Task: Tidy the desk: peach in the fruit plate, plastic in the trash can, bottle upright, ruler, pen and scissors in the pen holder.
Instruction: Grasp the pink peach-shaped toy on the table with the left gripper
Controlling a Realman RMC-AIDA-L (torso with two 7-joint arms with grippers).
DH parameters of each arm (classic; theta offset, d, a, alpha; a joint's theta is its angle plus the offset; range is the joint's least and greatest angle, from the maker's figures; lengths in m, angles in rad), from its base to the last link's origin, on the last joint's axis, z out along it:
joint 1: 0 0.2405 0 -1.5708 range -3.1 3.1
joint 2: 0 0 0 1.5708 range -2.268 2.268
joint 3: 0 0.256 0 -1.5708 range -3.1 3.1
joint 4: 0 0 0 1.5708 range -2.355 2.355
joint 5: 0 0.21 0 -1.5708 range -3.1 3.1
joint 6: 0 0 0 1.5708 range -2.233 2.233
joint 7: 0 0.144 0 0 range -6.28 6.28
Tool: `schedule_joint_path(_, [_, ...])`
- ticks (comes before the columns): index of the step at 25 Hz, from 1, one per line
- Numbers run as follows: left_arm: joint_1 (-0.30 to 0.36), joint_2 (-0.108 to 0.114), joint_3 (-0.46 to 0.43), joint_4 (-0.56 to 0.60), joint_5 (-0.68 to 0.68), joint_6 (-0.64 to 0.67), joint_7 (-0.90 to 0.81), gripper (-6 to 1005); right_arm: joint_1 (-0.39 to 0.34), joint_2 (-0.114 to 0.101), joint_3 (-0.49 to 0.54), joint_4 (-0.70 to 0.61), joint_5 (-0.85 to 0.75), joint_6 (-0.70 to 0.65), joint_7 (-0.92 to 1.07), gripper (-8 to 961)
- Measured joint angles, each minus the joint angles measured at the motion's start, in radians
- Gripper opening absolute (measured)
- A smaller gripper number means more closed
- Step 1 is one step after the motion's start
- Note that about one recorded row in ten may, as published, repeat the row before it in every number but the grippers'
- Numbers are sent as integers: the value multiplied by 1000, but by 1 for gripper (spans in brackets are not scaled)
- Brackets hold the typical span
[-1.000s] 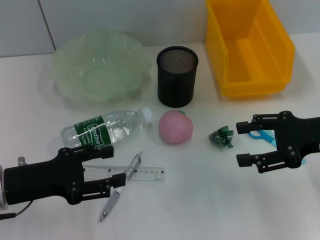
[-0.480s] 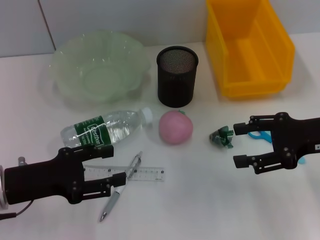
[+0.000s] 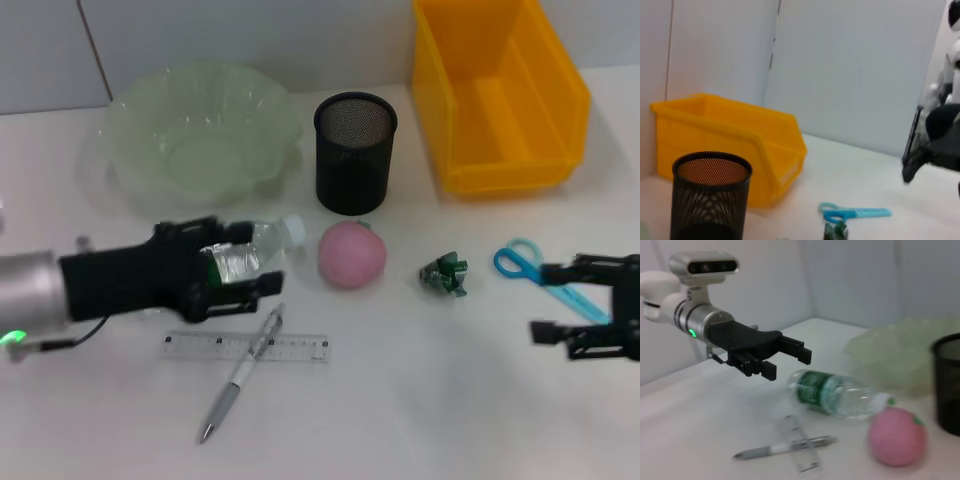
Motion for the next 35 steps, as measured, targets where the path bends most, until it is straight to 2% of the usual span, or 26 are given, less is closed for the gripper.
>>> schedule_joint_path(2, [-66,-1,49,-34,0,-68,17,743,-21,2,82,-8,0,-15,0,829])
schedule_joint_path(3, [-66,-1,49,-34,0,-68,17,741,-21,2,82,-8,0,-15,0,829])
schedule_joint_path(4, [-99,-1,98,-58,0,-118,36,740,-23,2,112,-8,0,-31,0,829])
schedule_joint_path(5, [-99,-1,98,-58,0,-118,36,738,-23,2,112,-8,0,-31,0,829])
schedule_joint_path(6, [-121,-3,145,-67,0,-160,50,737,-22,2,117,-9,0,-38,1,829])
schedule_joint_path(10, [-141,-6,213,-68,-19,-221,75,731,-14,5,97,-11,0,-60,4,829])
schedule_joint_path(14, [-167,-6,314,-72,-76,-335,79,724,5,7,50,-14,-12,-55,13,829])
schedule_joint_path(20, [-189,-6,403,-82,-78,-435,78,715,44,11,49,-25,-83,-49,55,828])
schedule_joint_path(24, [-189,-6,419,-81,-79,-466,88,709,60,22,49,-27,-101,-39,62,828])
schedule_joint_path(35, [-196,-6,447,-74,-80,-528,107,692,96,35,38,-26,-142,-13,73,828])
